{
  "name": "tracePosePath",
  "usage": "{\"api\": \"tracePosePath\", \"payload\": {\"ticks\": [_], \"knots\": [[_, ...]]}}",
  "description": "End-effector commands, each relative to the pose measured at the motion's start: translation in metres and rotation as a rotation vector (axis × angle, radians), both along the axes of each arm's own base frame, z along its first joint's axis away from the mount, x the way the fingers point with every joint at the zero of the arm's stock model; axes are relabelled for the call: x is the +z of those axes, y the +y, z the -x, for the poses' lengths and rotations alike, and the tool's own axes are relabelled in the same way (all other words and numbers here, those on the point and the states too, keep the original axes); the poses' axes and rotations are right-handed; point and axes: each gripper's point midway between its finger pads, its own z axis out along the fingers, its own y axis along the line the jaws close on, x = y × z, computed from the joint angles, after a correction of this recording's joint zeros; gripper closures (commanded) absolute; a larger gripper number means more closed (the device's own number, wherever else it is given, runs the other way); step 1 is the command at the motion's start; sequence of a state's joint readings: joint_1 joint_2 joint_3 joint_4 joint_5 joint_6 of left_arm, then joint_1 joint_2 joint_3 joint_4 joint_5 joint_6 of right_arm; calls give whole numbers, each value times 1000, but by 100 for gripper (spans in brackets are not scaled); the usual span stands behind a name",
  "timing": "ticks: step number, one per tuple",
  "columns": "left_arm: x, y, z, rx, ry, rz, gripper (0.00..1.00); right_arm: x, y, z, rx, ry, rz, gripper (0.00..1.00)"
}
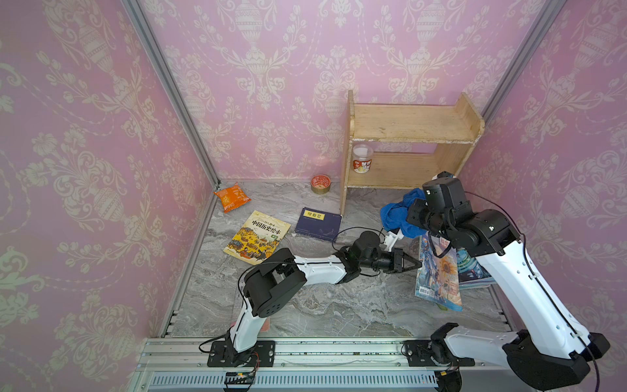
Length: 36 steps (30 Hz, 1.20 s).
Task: Wipe the cover of the book
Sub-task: Place the book on the book.
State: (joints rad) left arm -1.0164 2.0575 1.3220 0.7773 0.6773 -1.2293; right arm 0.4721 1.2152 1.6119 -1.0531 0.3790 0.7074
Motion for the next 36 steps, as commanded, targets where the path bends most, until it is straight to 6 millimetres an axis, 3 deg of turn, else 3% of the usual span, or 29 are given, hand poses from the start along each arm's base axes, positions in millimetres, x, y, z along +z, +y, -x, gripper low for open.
{"api": "tracePosePath", "payload": {"ticks": [1, 8, 13, 16, 19, 22, 25, 30, 33, 36], "knots": [[67, -8, 6, -73, -28, 214, 100, 15, -14, 14, -6, -39, 5, 100], [68, -54, -31, -13, -57, 308, 100, 15, -16, 11, -11, -51, -13, 100], [79, -92, -47, 1, -63, 391, 100, 14, -22, 11, -25, -51, -7, 100], [66, -104, -64, 100, -64, 432, 100, 7, -24, 10, -30, -42, -12, 100], [43, -114, -78, 166, -29, 445, 100, -3, -23, 9, -28, -27, -23, 100], [-4, -131, -82, 180, -11, 287, 100, -13, -23, 8, -28, -6, -26, 100], [-38, -134, -89, 223, 29, 205, 100, -19, -22, 7, -24, 5, -31, 100], [-68, -134, -96, 268, 101, 115, 100, -29, -21, 6, -21, 24, -33, 100], [-73, -128, -96, 287, 120, 98, 100, -36, -21, 7, -21, 38, -34, 100], [-98, -121, -99, 331, 150, -18, 100, -39, -22, 6, -26, 41, -36, 100]]}}
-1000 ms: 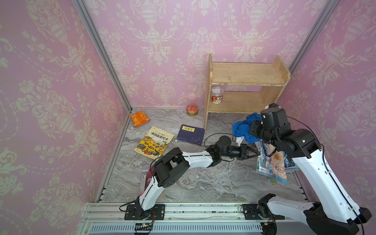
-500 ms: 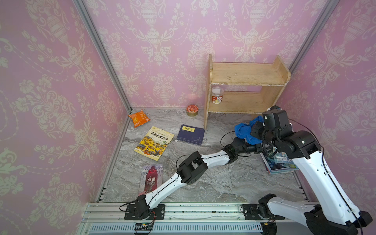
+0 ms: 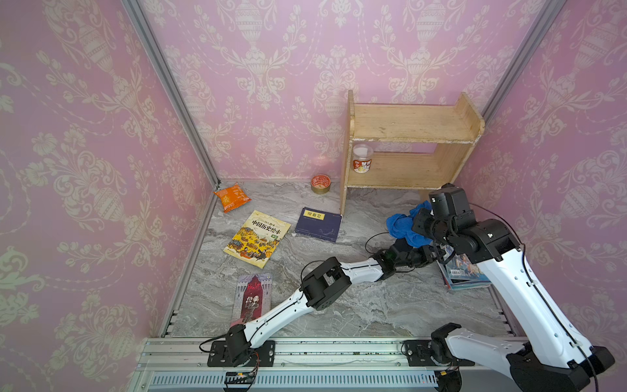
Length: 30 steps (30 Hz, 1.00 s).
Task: Wipe the cover of the book
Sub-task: Place the book on the book.
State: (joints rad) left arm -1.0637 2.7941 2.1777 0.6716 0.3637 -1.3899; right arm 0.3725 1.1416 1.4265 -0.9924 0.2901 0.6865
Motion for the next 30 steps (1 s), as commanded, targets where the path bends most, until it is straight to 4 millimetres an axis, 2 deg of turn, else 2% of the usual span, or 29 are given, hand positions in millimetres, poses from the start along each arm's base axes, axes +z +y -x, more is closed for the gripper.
{"api": "tracePosePath", "payload": {"ticks": [1, 6, 11, 14, 16, 21, 25, 27, 30], "knots": [[11, 11, -4, 65, 3, -61, 100, 3, -2, 1, -2, -29, -18, 100], [2, 9, -6, 72, 30, -78, 100, 1, -1, 0, -2, -28, -24, 100], [13, -5, 3, 7, 36, -55, 99, -5, 0, 0, 0, -15, -27, 100], [18, -7, 7, -14, 23, -63, 95, -7, -2, 1, -4, -11, -15, 100], [19, -7, 10, -28, 20, -77, 86, -6, -4, 2, -11, -14, -7, 100], [10, -3, 20, -78, 27, -183, 50, -8, -10, 1, -23, -6, 19, 100], [19, 3, 26, -110, -7, -245, 40, -10, -11, 0, -30, -3, 7, 100], [22, 9, 32, -127, -15, -283, 2, -12, -11, 0, -31, 1, 8, 100], [23, 24, 39, -135, -28, -333, 1, -14, -13, 0, -35, 2, 11, 100]]}}
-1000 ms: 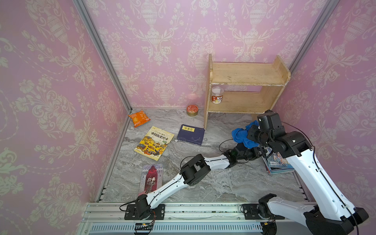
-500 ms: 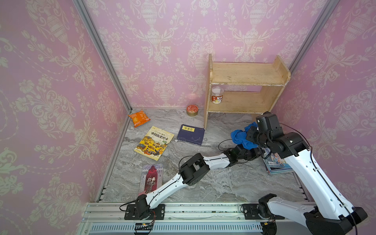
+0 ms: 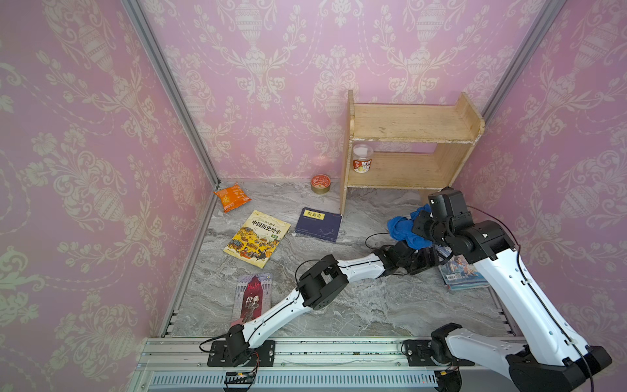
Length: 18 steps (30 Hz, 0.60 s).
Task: Wipe the cover of the book
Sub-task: Place the book on the book, then move the book to the center of the board.
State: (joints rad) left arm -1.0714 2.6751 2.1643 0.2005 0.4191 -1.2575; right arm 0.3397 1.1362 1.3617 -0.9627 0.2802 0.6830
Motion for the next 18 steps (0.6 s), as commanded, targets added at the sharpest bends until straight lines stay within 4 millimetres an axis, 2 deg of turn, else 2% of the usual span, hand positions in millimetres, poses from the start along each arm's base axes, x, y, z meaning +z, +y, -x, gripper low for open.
{"api": "tracePosePath", "payload": {"ticks": [1, 5, 8, 12, 13, 18], "knots": [[53, 15, 17, -65, -82, -7, 1, 5, -5, 3, -9, -32, 5, 100], [52, 46, 30, -77, -131, -72, 1, 1, -4, 1, 5, -23, 11, 100], [33, 88, 44, -63, -169, -135, 1, -9, 2, 0, 29, -3, -4, 100], [8, 158, 56, -9, -267, -256, 1, -38, 25, -3, 102, 21, -88, 100], [5, 174, 58, 5, -294, -290, 1, -54, 31, -2, 115, 43, -100, 100], [-20, 267, 72, 72, -399, -506, 1, -94, 78, 7, 253, 84, -70, 100]]}}
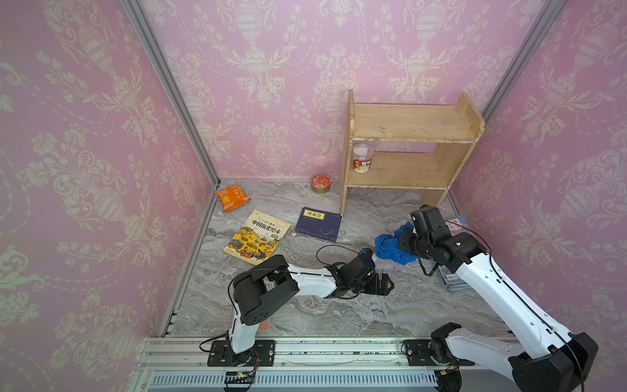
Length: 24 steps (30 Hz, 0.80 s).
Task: Wipe the cover of the book
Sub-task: Move the book to the center of the board.
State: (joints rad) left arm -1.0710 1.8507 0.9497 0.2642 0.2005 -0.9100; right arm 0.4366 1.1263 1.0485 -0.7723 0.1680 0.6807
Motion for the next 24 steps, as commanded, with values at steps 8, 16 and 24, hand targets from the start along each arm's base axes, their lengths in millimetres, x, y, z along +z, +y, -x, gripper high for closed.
{"api": "tracePosePath", "payload": {"ticks": [8, 16, 24], "knots": [[12, 219, -2, 379, -249, -363, 1, -55, 91, 33, 235, -11, -74, 100], [46, 369, -1, 844, -286, -370, 1, -71, 160, 52, 397, 3, -120, 100], [31, 416, 3, 1052, -85, -335, 1, -69, 251, 69, 590, 21, -123, 100]]}}
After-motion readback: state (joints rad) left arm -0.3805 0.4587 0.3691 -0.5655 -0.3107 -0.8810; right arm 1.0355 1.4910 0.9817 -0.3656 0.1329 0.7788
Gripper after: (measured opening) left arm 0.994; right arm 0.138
